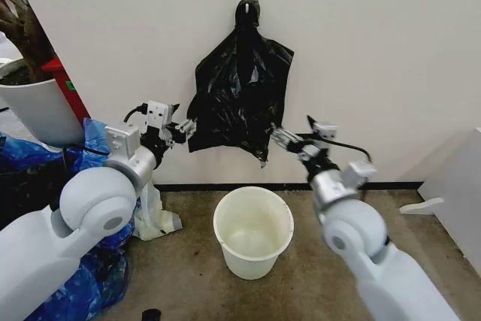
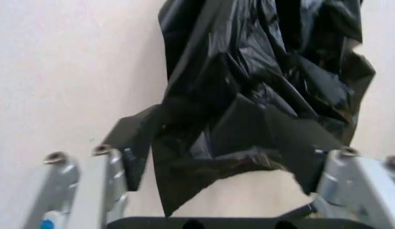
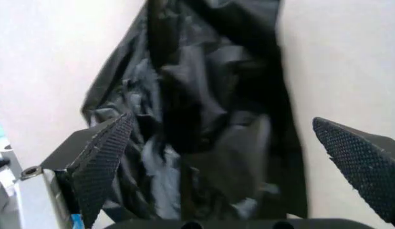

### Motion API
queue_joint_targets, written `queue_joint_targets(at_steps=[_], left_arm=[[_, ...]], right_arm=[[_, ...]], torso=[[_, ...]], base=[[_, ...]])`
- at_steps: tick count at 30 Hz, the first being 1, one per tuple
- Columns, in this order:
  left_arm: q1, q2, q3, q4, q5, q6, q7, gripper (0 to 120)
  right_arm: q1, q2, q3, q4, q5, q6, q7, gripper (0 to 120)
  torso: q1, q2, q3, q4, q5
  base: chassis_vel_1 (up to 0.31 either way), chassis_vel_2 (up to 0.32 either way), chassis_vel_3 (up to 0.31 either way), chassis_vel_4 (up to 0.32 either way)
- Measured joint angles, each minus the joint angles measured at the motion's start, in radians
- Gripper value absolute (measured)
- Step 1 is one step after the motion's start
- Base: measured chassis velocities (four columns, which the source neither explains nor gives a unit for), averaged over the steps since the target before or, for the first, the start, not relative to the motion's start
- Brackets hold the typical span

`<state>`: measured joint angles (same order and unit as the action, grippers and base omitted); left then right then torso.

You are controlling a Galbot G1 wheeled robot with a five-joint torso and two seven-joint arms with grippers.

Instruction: Place the garbage bag over the trash bin.

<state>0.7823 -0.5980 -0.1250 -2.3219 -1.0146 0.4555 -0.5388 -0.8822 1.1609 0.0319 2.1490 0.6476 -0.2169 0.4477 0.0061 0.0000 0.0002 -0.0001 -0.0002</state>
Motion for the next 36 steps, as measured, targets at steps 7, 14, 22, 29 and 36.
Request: queue_joint_targets(at_steps=[7, 14, 22, 29, 36], left_arm=[[0.054, 0.012, -0.011, -0.032, 0.001, -0.001, 0.005, 97], [0.081, -0.007, -0.013, -0.046, 0.020, -0.005, 0.024, 100], [0.083, -0.039, -0.010, -0.050, 0.037, -0.005, 0.036, 100], [0.071, -0.059, -0.005, -0.040, 0.046, -0.005, 0.049, 100], [0.034, -0.089, 0.026, -0.017, 0.049, -0.004, 0.065, 100]], right_arm=[[0.107, 0.036, -0.052, -0.087, -0.005, -0.023, 0.043, 100], [0.151, 0.028, -0.065, -0.138, 0.001, -0.034, 0.056, 75], [0.221, 0.009, -0.088, -0.210, 0.029, -0.041, 0.070, 42], [0.238, -0.028, -0.068, -0.215, 0.062, -0.040, 0.077, 17], [0.244, -0.061, -0.039, -0.183, 0.096, -0.035, 0.076, 0]], torso=[[0.000, 0.000, 0.000, -0.0001, 0.0001], [0.000, 0.000, 0.000, -0.0004, 0.0002], [0.000, 0.000, 0.000, -0.0002, 0.0003], [0.000, 0.000, 0.000, -0.0003, 0.0004], [0.000, 0.000, 0.000, -0.0002, 0.0003]], base=[[0.000, 0.000, 0.000, 0.000], [0.000, 0.000, 0.000, 0.000], [0.000, 0.000, 0.000, 0.000], [0.000, 0.000, 0.000, 0.000], [0.000, 0.000, 0.000, 0.000]])
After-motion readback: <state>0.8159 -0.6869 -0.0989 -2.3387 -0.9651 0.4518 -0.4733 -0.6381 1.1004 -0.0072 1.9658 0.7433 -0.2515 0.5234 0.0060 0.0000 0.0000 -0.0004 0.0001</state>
